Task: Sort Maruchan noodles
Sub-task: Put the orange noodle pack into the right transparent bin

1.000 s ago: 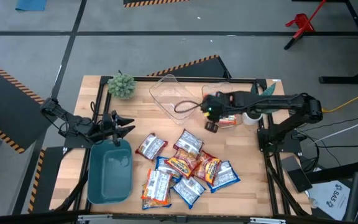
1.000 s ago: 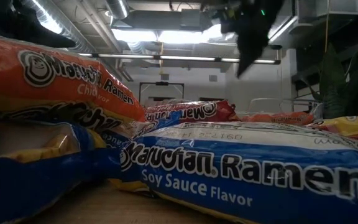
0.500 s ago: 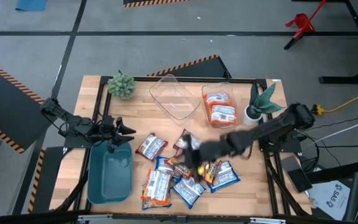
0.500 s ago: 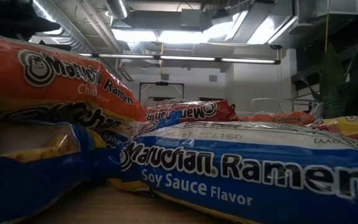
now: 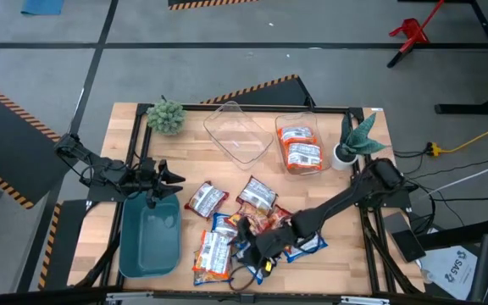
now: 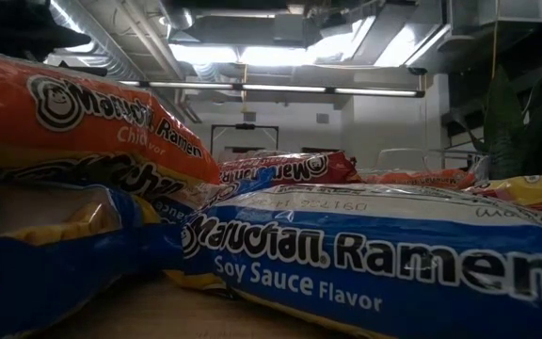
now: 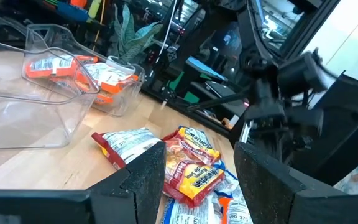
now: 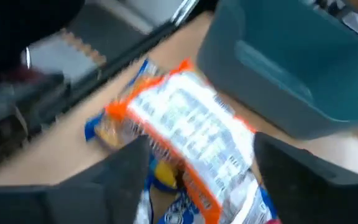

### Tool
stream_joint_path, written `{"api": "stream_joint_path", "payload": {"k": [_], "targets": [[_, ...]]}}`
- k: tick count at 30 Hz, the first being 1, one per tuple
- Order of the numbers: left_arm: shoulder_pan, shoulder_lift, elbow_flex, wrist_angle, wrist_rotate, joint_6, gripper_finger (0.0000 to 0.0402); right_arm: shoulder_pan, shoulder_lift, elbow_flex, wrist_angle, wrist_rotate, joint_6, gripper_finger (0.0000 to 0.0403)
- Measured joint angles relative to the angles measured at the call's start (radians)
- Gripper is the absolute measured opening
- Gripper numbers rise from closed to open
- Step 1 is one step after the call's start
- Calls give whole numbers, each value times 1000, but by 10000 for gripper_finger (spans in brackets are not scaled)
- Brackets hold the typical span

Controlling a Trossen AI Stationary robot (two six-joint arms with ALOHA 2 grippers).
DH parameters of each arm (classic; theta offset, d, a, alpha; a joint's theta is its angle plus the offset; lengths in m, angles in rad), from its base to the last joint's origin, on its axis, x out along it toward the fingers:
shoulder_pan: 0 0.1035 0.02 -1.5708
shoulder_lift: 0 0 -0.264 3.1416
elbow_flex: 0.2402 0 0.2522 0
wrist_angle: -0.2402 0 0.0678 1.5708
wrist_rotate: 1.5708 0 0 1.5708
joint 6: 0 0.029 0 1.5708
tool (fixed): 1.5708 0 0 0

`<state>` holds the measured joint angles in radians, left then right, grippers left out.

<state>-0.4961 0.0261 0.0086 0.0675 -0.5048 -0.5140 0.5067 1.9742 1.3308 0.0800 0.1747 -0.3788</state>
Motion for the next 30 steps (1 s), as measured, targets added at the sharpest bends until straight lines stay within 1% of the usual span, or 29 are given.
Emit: {"api": "stream_joint_path", "payload": {"k": [2,4,6,9,13,16,20,25,30], "targets": [[0,0,0,0,-1,0,185,9,29,13,3,20,-65,321],[0,0,0,0,-1,0,185,18,56,37,1,62,-101,342],[0,0,0,0,-2,0,185,18,88,71,2,95,-122,355],[0,0,0,0,-6,0,185,16,138,118,-1,104,-150,366],[0,0,0,0,-5,0,185,8,207,177,-54,105,-180,367],[0,0,0,0,-4,1,185,2,242,200,-111,169,-224,364],[0,0,0,0,-5,12,185,2,253,201,-91,238,-273,363],[0,0,0,0,-9,27,185,-7,254,215,-85,315,-286,363],[0,0,0,0,-10,31,185,-36,254,227,-78,252,-281,363]]}}
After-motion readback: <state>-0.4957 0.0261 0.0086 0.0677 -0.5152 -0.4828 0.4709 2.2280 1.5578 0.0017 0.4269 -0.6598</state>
